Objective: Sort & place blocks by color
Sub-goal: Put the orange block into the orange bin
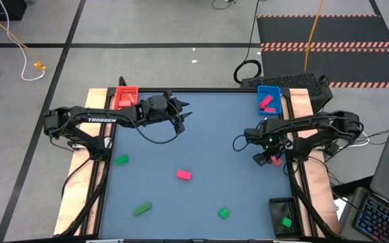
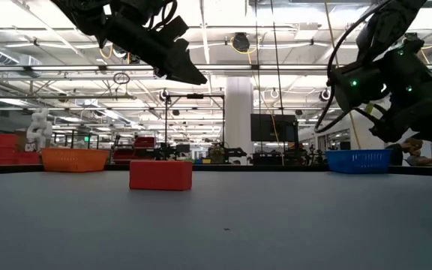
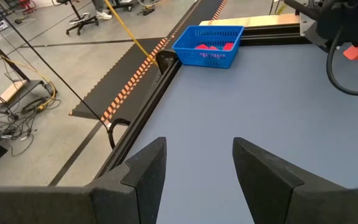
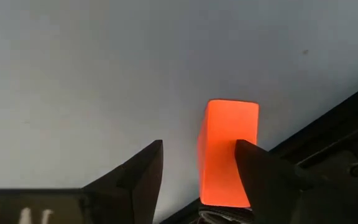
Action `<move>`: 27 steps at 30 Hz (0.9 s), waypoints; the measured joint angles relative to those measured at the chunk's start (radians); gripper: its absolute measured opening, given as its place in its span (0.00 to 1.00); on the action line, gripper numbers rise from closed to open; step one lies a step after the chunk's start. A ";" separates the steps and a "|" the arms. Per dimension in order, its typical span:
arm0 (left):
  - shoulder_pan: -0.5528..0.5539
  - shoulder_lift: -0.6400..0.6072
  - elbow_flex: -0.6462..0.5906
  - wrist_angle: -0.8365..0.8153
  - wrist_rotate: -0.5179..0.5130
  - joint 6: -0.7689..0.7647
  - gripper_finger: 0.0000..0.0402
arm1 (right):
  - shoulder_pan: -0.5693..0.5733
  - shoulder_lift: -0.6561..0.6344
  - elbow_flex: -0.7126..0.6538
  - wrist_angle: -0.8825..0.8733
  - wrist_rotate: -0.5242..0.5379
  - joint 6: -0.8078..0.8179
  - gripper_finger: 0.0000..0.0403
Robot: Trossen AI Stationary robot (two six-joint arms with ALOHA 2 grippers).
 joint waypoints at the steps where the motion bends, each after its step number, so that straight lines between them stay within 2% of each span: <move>1: 0.000 0.000 0.000 0.000 0.000 0.000 0.46 | 0.000 0.005 0.000 0.000 0.001 -0.004 0.46; 14: 0.000 0.000 0.000 0.000 0.000 0.000 0.46 | 0.000 0.011 0.001 -0.012 0.001 -0.047 0.37; 20: 0.000 0.000 0.000 0.000 0.000 -0.001 0.46 | 0.021 0.011 0.001 -0.013 0.043 -0.149 0.33; 27: 0.000 0.000 0.000 -0.001 0.000 -0.002 0.46 | 0.069 0.011 0.007 -0.036 0.083 -0.212 0.18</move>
